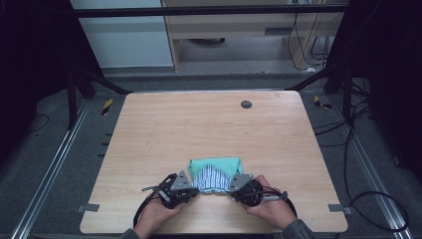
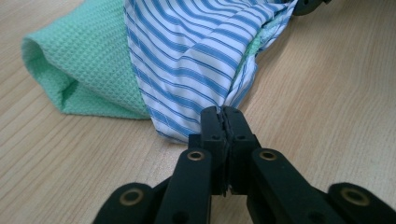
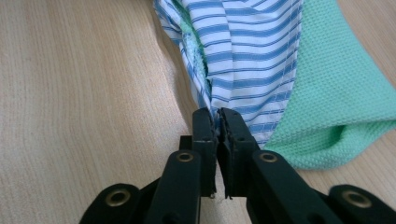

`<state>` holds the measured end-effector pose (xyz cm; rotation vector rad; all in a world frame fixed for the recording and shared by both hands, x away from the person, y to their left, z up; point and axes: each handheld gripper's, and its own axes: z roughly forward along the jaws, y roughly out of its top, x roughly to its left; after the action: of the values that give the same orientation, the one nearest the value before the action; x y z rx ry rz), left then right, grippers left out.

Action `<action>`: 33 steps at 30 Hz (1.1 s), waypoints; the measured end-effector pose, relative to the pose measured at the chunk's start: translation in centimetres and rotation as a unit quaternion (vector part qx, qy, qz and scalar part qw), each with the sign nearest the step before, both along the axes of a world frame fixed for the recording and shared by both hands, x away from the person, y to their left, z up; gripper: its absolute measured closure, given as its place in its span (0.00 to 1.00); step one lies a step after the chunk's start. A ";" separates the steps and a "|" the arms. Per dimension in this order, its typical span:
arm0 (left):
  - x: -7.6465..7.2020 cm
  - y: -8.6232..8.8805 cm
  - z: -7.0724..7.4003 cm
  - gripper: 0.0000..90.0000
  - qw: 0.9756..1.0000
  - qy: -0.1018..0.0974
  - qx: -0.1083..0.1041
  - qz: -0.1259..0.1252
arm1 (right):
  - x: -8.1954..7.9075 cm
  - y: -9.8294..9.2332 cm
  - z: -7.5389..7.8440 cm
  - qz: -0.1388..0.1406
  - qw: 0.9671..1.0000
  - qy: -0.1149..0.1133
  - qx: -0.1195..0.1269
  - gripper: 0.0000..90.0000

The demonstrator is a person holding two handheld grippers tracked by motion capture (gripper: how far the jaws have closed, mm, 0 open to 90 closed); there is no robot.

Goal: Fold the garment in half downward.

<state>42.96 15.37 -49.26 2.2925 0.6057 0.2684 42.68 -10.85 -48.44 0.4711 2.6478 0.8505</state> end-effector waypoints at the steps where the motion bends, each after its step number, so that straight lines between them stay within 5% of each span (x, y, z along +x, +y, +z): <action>1: 0.0 0.0 0.0 0.94 1.000 0.000 0.000 0.000 | 0.0 0.0 0.0 0.000 1.000 0.000 0.000 0.94; 11: -1.0 1.7 0.6 0.82 1.000 -0.007 -0.013 0.019 | -1.1 -1.5 -0.1 -0.028 0.999 0.004 0.018 0.72; 19: 0.1 3.5 0.6 0.44 0.996 -0.036 -0.006 0.087 | -0.7 -3.3 0.1 -0.089 0.995 0.008 0.041 0.45; 23: 0.6 4.1 0.5 0.27 0.993 -0.037 -0.012 0.111 | -0.1 -4.2 0.2 -0.129 0.990 -0.006 0.053 0.31; 26: 1.3 4.7 0.4 0.16 0.989 -0.040 -0.005 0.139 | 0.8 -5.2 0.0 -0.176 0.982 -0.003 0.068 0.20; 27: 1.3 4.7 0.4 0.15 0.989 -0.040 -0.005 0.139 | 0.8 -5.2 0.0 -0.176 0.982 -0.003 0.068 0.20; 28: 1.6 5.0 0.4 0.14 0.988 -0.037 -0.008 0.149 | 1.2 -5.5 -0.1 -0.196 0.977 0.004 0.078 0.17; 30: 1.8 5.4 0.4 0.12 0.987 -0.038 -0.008 0.158 | 1.7 -5.8 -0.2 -0.213 0.974 0.008 0.081 0.14; 33: 2.0 5.7 0.4 0.12 0.986 -0.038 -0.007 0.163 | 2.0 -6.1 -0.3 -0.225 0.971 0.011 0.084 0.13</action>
<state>44.99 21.09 -48.88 2.1512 0.9408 0.5039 44.72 -16.95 -48.69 1.0792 2.3482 0.9206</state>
